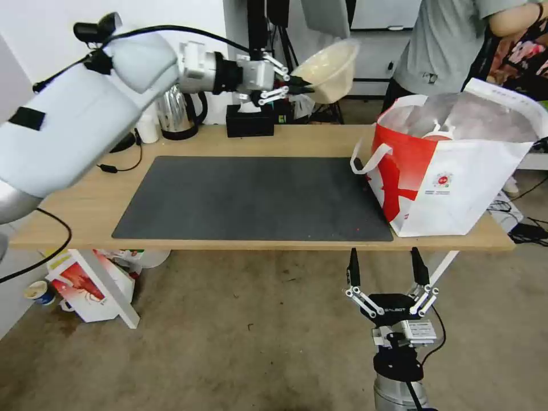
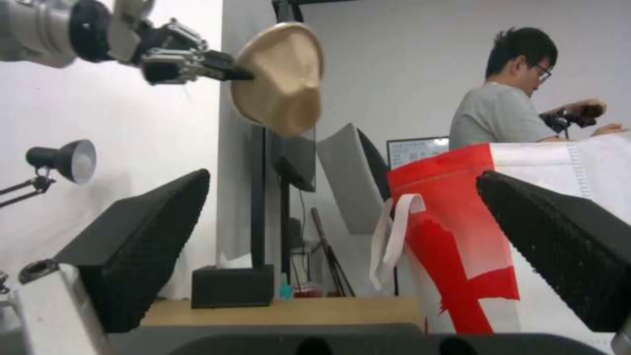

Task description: Pick up the trash from the table and place it into the takeout bag.

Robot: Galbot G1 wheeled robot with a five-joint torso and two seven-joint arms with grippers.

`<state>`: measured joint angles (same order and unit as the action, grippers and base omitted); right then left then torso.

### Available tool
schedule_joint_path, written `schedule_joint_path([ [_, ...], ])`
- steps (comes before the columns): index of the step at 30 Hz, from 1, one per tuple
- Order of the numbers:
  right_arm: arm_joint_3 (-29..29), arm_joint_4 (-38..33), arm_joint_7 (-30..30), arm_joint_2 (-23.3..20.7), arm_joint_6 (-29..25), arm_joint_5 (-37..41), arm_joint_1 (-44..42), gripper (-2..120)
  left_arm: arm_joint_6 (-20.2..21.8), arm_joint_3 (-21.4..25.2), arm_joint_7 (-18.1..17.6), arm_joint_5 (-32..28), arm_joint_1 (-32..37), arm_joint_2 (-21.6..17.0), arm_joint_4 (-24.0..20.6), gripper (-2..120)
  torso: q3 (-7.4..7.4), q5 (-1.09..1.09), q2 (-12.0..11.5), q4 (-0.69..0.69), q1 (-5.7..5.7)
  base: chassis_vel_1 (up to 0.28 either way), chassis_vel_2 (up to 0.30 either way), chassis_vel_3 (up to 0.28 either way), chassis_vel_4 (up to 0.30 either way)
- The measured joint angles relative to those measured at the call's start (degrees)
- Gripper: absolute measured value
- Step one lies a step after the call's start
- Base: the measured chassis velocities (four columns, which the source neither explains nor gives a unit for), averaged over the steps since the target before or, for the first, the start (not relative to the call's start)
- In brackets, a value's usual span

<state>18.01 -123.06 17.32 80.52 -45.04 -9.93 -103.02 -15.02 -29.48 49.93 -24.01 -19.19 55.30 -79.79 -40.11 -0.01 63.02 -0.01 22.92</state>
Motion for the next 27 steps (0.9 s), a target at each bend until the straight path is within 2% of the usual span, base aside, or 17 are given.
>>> schedule_joint_path([
  [10,0.0,0.0,0.0,0.0,0.0,0.01,0.0,100,0.4,-1.95,0.0,0.89,-4.11,8.28,4.82,0,0.0,0.0,0.0,0.0,0.0,0.0,0.0,0.0,0.0],
  [27,0.0,0.0,0.0,0.0,0.0,0.0,0.0,100,0.17,-3.64,0.07,2.77,-8.12,19.84,12.32,0,0.0,0.0,0.0,0.01,0.0,0.0,0.0,0.0,0.0],
])
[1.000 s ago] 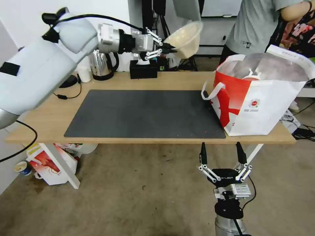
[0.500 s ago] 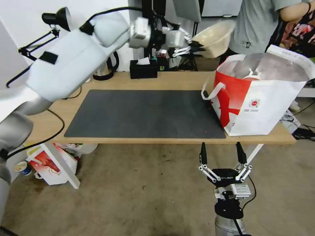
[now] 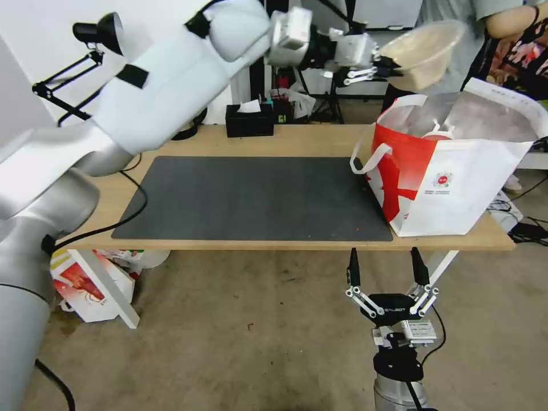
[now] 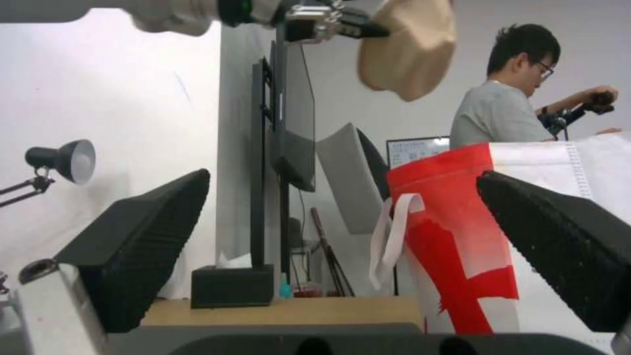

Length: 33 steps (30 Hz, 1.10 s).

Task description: Pick up the trash from the table and place it into the takeout bag.

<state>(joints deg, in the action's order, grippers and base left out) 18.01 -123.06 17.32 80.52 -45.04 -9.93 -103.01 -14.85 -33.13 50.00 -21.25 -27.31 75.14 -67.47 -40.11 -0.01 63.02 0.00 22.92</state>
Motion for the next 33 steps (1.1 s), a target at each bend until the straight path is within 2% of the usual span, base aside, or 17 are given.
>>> schedule_joint_path([
  [6,0.0,0.0,0.0,0.0,0.0,0.0,0.0,100,-0.38,-0.64,0.0,1.12,-0.23,4.8,2.64,0,0.0,0.0,0.0,0.0,0.0,0.0,0.0,0.0,0.0],
  [12,0.0,0.0,0.0,0.0,0.0,0.0,0.0,100,-1.01,-0.95,-0.03,2.18,0.52,7.24,4.16,0,0.0,0.0,0.0,0.0,0.0,0.0,0.0,0.0,0.0],
  [22,0.0,0.0,0.0,0.0,0.0,0.0,0.0,100,-4.41,0.68,0.22,7.76,4.09,12.7,9.22,0,0.0,0.0,0.0,-0.01,0.0,0.0,0.0,0.0,0.0],
  [30,0.0,0.0,0.0,0.0,0.0,0.0,0.0,100,-5.68,1.11,0.54,9.9,4.51,12.86,10.25,0,0.01,0.01,0.0,0.0,0.0,0.0,0.0,0.0,0.0],
  [33,0.0,0.0,0.0,0.0,0.0,0.0,0.0,100,-5.8,1.31,0.54,10.69,4.67,12.41,10.14,9,0.01,0.01,0.0,0.0,-0.01,0.0,0.0,0.0,0.0],
])
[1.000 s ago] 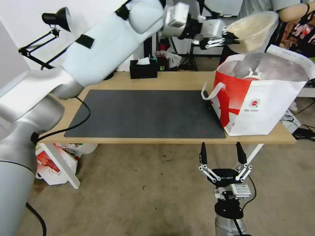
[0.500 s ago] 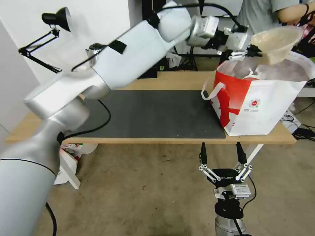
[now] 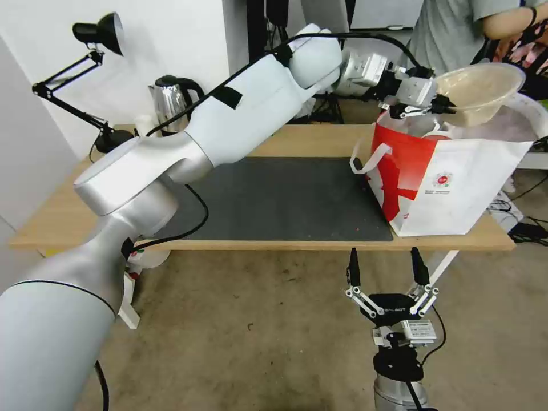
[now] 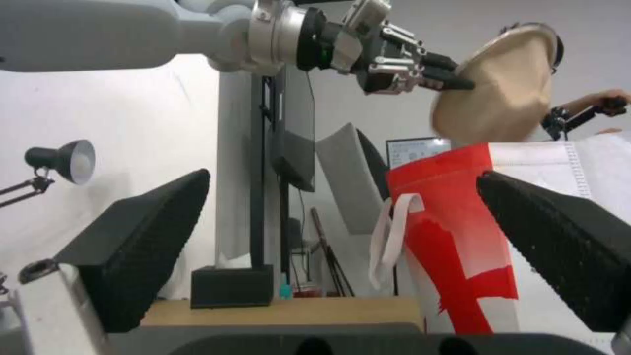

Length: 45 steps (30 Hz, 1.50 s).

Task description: Pick up the trash from the table and place it into the takeout bag.

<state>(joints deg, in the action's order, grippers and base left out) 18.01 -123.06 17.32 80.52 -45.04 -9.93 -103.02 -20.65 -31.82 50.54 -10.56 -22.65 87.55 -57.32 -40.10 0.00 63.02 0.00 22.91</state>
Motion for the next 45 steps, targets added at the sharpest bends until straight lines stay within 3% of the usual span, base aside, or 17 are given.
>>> schedule_joint_path([
  [15,0.0,0.0,0.0,0.0,0.0,0.0,0.0,100,-0.12,1.04,0.63,1.0,1.1,-1.36,-0.58,61,0.0,0.0,0.01,0.0,0.0,0.0,0.0,0.0,0.0],
  [19,0.0,0.0,0.0,0.0,0.0,0.0,0.0,100,0.85,1.19,-0.03,-1.39,1.85,-1.78,-1.77,79,0.0,0.0,0.01,-0.03,0.0,0.0,0.0,0.0,0.0],
  [21,0.0,0.0,0.0,0.0,0.0,0.0,0.0,100,1.34,1.19,-0.48,-2.08,1.87,-2.29,-2.33,83,-0.01,-0.01,0.01,-0.04,0.01,0.0,0.0,0.0,0.0],
  [24,0.0,0.0,0.0,0.0,0.0,0.0,0.0,100,5.11,1.2,-3.11,-6.9,1.51,-6.18,-5.71,97,0.0,0.01,0.01,0.0,0.0,0.0,0.0,0.0,0.0],
  [30,0.0,0.0,0.0,0.0,0.0,0.0,0.0,100,9.87,1.62,-6.41,-11.73,1.16,-12.47,-11.42,100,0.0,0.0,0.01,-0.01,0.0,0.0,0.0,0.0,0.0],
  [33,0.0,0.0,0.0,0.0,0.0,0.0,0.0,100,13.78,1.46,-11.14,-16.78,2.01,-19.5,-18.4,100,0.0,0.03,0.01,0.02,0.0,0.0,0.0,0.0,0.0],
  [35,0.01,0.0,0.0,0.0,0.0,0.0,0.0,100,14.14,1.56,-11.78,-17.35,2.31,-20.61,-19.53,100,0.0,0.04,0.01,0.02,0.0,0.0,0.0,0.0,0.0],
  [38,0.01,0.0,0.0,0.0,0.0,0.0,0.0,100,15.37,3.0,-15.49,-19.92,3.94,-26.93,-25.41,100,0.0,0.01,0.01,0.0,0.0,0.0,0.0,0.0,0.0],
  [39,0.01,0.0,0.0,0.0,0.0,0.0,0.0,100,15.37,3.0,-15.49,-19.92,3.94,-26.93,-25.41,100,0.0,0.01,0.01,0.0,0.0,0.0,0.0,0.0,0.0],
  [45,0.0,0.0,0.0,0.0,0.0,0.0,0.0,100,17.27,6.39,-20.59,-23.42,5.63,-35.83,-31.79,100,0.0,0.01,0.01,0.02,0.0,0.0,0.0,0.0,0.0],
])
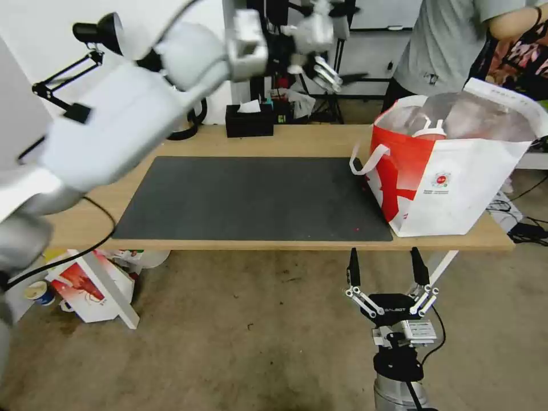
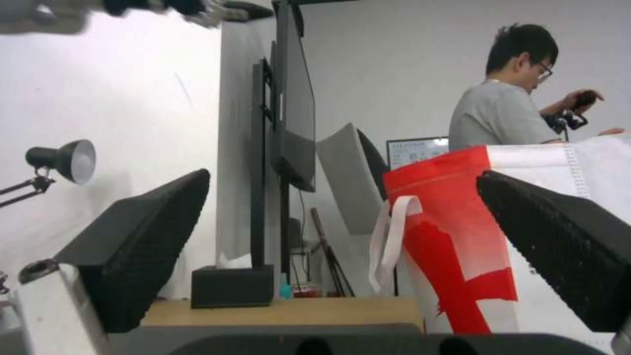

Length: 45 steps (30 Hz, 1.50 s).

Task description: Pick up the trash from the table and place it into the takeout bag.

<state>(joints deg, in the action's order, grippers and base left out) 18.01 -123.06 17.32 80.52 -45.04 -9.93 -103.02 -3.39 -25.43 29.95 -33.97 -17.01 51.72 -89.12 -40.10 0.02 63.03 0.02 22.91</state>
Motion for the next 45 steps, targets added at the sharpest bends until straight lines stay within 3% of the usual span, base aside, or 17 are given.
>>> schedule_joint_path([
  [8,0.0,0.0,0.0,0.01,0.0,0.0,0.0,100,2.02,6.79,-6.99,-4.81,7.47,-9.02,-8.91,100,0.0,-0.01,0.0,-0.02,0.0,0.0,0.0,0.0,0.0],
  [12,0.0,0.0,0.0,0.0,0.0,-0.01,0.0,100,2.04,15.32,-10.05,-5.09,18.27,-13.55,-13.7,100,-0.01,-0.01,0.0,-0.03,0.0,0.0,0.0,0.0,0.0],
  [13,0.0,0.0,0.0,0.0,0.0,-0.01,0.0,100,2.04,15.32,-10.05,-5.09,18.27,-13.55,-13.7,100,-0.01,-0.01,0.0,-0.03,0.0,0.0,0.0,0.0,0.0],
  [16,0.0,0.0,0.0,0.01,0.0,0.0,0.0,100,1.74,25.7,-11.97,-5.73,30.05,-17.38,-18.37,100,0.0,0.02,-0.01,-0.01,0.0,0.0,0.0,0.0,0.0],
  [17,0.0,0.0,0.0,0.01,0.0,0.0,0.0,100,1.74,25.7,-11.97,-5.73,30.05,-17.38,-18.37,100,0.0,0.02,-0.01,-0.01,0.0,0.0,0.0,0.0,0.0],
  [20,-0.01,0.0,0.0,-0.01,0.0,0.0,0.0,100,0.55,33.18,-14.72,-6.22,39.63,-19.45,-21.77,100,0.0,0.0,-0.01,0.01,0.0,0.0,0.0,0.0,0.0],
  [24,0.0,0.0,0.0,-0.01,0.0,0.0,0.0,100,0.3,38.19,-18.04,-6.55,46.67,-19.05,-24.3,100,0.0,0.0,-0.01,-0.03,0.01,0.0,0.0,0.0,0.0],
  [28,-0.01,0.0,0.0,-0.02,0.0,0.0,0.0,100,0.29,46.77,-23.62,-6.23,57.17,-16.0,-28.41,100,0.0,-0.01,-0.01,-0.03,0.01,0.0,0.0,0.0,0.0],
  [29,-0.01,0.0,0.0,-0.02,0.0,0.0,0.0,100,0.29,46.77,-23.62,-6.23,57.17,-16.0,-28.41,100,0.0,-0.01,-0.01,-0.03,0.01,0.0,0.0,0.0,0.0],
  [32,0.0,0.0,0.0,0.0,0.0,0.0,0.0,100,-0.09,54.86,-24.56,-4.81,66.7,-13.67,-31.07,100,0.0,-0.01,-0.01,-0.02,0.01,0.0,0.0,0.0,0.0],
  [33,0.0,0.0,0.0,0.0,0.0,0.0,0.0,100,-0.09,54.86,-24.56,-4.81,66.7,-13.67,-31.07,100,0.0,-0.01,-0.01,-0.02,0.01,0.0,0.0,0.0,0.0],
  [38,0.0,0.0,0.0,-0.01,0.0,0.0,0.01,100,-1.57,66.68,-24.11,-3.11,80.5,-8.04,-35.72,100,0.0,-0.01,0.0,0.0,0.0,0.0,0.0,0.0,0.0],
  [45,0.0,0.0,0.0,0.0,0.0,0.0,0.01,100,-2.38,72.34,-23.6,-1.04,86.02,-0.51,-39.08,100,0.0,-0.01,-0.01,-0.03,0.0,0.0,0.0,0.0,0.0],
])
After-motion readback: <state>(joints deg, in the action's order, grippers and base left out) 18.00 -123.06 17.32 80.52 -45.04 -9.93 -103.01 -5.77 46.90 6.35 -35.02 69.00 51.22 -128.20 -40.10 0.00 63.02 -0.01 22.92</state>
